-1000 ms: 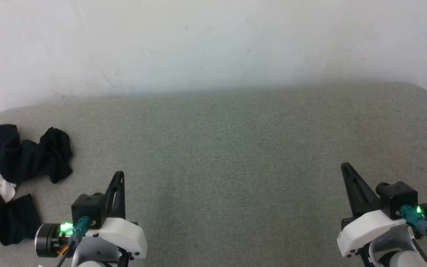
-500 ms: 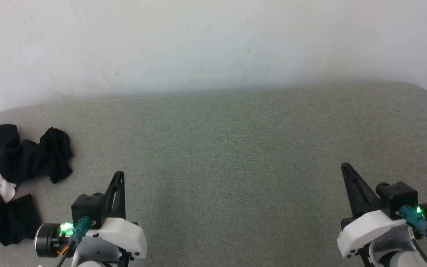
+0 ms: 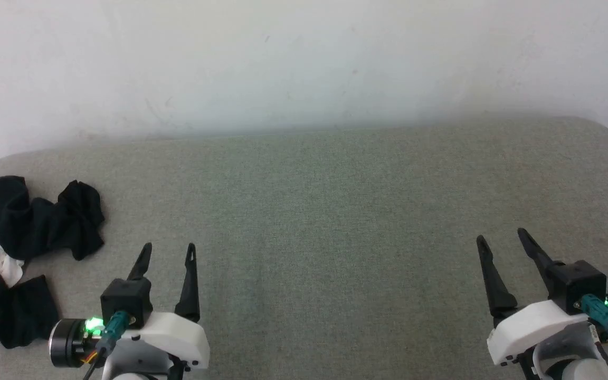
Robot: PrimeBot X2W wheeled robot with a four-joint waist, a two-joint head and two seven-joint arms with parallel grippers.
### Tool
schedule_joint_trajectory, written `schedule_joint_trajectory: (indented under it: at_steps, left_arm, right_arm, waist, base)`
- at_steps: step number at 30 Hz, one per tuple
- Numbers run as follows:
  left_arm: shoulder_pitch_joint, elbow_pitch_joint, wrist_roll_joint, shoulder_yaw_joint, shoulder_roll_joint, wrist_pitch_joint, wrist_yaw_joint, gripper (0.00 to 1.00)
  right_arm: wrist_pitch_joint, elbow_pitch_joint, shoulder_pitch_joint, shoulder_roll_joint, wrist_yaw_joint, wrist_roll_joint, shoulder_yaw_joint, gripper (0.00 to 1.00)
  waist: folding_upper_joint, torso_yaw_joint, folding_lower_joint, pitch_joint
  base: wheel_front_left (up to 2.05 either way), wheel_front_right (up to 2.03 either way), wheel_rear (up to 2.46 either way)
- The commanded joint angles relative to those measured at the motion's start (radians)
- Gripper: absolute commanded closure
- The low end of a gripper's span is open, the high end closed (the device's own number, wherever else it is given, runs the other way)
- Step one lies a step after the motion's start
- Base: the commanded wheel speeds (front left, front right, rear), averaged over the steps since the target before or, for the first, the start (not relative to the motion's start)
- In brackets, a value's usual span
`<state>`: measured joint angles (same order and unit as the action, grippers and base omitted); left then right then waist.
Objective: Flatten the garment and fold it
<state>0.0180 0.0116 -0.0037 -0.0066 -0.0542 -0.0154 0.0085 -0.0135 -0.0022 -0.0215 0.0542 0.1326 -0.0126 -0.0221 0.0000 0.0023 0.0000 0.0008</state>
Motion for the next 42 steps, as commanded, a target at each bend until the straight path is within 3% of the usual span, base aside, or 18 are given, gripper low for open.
schedule_joint_trajectory:
  at_steps: [1, 20, 42]
  left_arm:
    - [0.014, 0.006, 0.004, -0.001, -0.003, -0.009, 0.002, 0.0]
    - [0.043, 0.035, -0.002, 0.002, -0.007, -0.049, 0.023, 0.0]
    - [0.08, 0.074, -0.013, 0.004, -0.009, -0.095, 0.059, 0.0]
  right_arm:
    - [-0.011, -0.002, -0.008, -0.001, 0.0, -0.012, -0.005, 0.0]
    - [-0.051, -0.015, -0.029, -0.001, 0.0, -0.026, -0.046, 0.0]
    - [-0.092, -0.039, -0.036, -0.002, -0.001, -0.012, -0.036, 0.0]
  waist:
    - [0.0, 0.0, 0.0, 0.0]
    - [0.0, 0.02, 0.0, -0.001]
    - [0.0, 0.103, 0.0, 0.019]
  base:
    - [0.0, 0.0, 0.0]
    - [0.0, 0.0, 0.0]
    - [0.0, 0.0, 0.0]
